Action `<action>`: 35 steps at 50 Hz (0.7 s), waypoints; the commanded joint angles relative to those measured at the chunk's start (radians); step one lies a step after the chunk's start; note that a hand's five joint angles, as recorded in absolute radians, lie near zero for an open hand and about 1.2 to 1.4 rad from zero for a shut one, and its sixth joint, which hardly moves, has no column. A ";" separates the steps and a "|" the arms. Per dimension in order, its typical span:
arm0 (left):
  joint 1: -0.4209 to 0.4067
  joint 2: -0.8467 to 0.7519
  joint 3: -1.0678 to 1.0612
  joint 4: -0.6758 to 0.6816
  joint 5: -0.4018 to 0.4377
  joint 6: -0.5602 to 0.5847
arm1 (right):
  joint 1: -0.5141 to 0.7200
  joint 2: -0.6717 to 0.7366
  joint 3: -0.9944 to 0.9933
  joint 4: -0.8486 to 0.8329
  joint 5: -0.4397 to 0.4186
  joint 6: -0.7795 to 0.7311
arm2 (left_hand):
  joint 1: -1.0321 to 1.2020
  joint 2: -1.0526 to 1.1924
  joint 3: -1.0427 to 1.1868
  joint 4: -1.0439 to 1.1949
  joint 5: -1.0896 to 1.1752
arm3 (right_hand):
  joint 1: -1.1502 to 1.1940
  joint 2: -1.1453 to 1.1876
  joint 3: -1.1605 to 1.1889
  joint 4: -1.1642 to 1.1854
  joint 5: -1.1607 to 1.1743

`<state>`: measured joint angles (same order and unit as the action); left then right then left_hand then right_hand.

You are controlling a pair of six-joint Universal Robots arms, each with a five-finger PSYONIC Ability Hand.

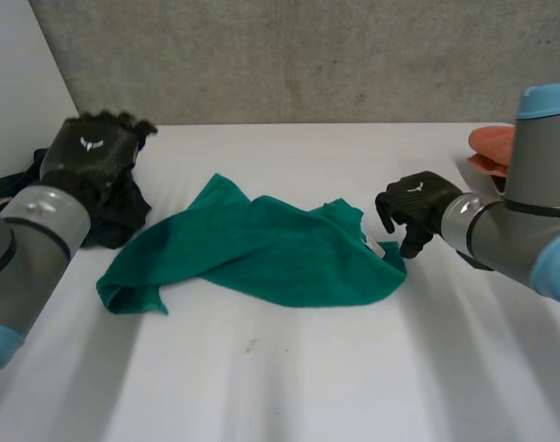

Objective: Fold the laundry.

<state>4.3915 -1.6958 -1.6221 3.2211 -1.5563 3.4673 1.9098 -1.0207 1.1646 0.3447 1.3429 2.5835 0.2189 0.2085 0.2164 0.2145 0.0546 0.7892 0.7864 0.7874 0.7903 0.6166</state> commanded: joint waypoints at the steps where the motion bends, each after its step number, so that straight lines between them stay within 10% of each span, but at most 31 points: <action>1: 0.058 0.007 -0.082 -0.217 0.018 -0.115 | -0.021 -0.122 0.200 -0.151 -0.016 -0.052 | -0.044 -0.034 -0.042 -0.040 -0.055 | -0.039 -0.036 -0.037 -0.040 -0.041; 25: 0.226 -0.248 -0.125 0.013 0.143 -0.151 | -0.049 -0.002 0.417 -0.449 -0.102 0.090 | -0.011 -0.001 -0.009 -0.007 -0.022 | -0.265 -0.263 -0.264 -0.266 -0.267; 35: 0.207 -0.335 -0.068 0.049 0.119 -0.083 | -0.034 0.014 0.434 -0.519 -0.111 0.133 | 0.331 0.341 0.334 0.335 0.321 | 0.306 0.309 0.308 0.305 0.304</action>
<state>4.6123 -1.9881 -1.7191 3.2497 -1.4170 3.3417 1.8685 -1.0113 1.5886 -0.1374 1.2402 2.6981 0.2474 0.2366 0.2415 0.2414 0.0754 0.7117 0.7136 0.7110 0.7102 0.5300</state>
